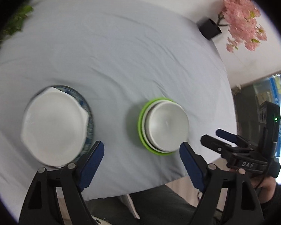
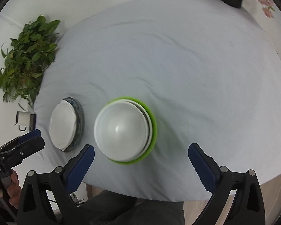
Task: Organize plates and bowls
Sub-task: 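Close the right gripper on the rim of the nested bowl stack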
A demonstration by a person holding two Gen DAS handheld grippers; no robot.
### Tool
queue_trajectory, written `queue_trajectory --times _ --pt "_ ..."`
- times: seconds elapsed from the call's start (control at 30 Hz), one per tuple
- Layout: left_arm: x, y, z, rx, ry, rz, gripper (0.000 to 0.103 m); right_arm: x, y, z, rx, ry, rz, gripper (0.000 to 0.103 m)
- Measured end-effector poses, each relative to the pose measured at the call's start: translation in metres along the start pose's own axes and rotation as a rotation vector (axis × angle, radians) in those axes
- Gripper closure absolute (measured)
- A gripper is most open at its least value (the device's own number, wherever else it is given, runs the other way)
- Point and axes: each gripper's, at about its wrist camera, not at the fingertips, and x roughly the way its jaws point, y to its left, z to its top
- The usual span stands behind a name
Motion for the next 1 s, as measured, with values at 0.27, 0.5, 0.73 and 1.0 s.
queue_trajectory --times 0.27,0.5,0.73,1.0 --pt "0.059 0.000 0.019 0.006 0.105 -0.054 0.021 0.031 -0.007 -0.017 0.042 0.035 -0.035 0.000" --pt "0.090 -0.003 0.034 -0.025 0.150 -0.031 0.022 0.063 -0.007 -0.012 0.002 0.063 -0.030 0.001" --pt "0.109 -0.005 0.037 -0.043 0.189 -0.015 0.028 0.090 -0.005 0.004 -0.049 0.066 -0.011 0.003" --pt "0.120 0.002 0.035 -0.093 0.213 -0.063 0.062 0.104 -0.007 0.015 -0.041 0.072 -0.030 0.047"
